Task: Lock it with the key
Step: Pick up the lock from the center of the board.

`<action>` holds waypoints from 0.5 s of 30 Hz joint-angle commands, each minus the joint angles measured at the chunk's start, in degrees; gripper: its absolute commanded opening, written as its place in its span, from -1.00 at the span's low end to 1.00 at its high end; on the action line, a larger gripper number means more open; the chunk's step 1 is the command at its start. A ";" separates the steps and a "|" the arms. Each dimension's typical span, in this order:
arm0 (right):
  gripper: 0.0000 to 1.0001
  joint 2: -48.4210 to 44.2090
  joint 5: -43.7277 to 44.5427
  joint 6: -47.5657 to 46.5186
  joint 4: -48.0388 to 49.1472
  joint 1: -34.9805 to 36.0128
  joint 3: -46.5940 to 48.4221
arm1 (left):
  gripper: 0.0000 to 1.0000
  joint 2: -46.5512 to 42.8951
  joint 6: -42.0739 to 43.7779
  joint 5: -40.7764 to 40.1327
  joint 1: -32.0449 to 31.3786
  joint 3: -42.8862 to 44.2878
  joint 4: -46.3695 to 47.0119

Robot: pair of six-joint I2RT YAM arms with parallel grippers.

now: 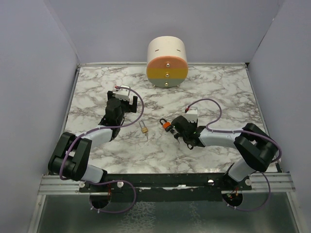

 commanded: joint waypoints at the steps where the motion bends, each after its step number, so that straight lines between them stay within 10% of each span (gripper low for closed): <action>1: -0.11 2.27 2.47 2.95 -5.15 0.32 0.62 | 0.98 0.21 0.60 0.04 -0.23 0.38 1.10; 15: -0.24 -0.67 -1.61 2.84 -1.44 -2.19 -2.84 | 0.98 0.36 0.54 0.01 -0.23 0.40 1.02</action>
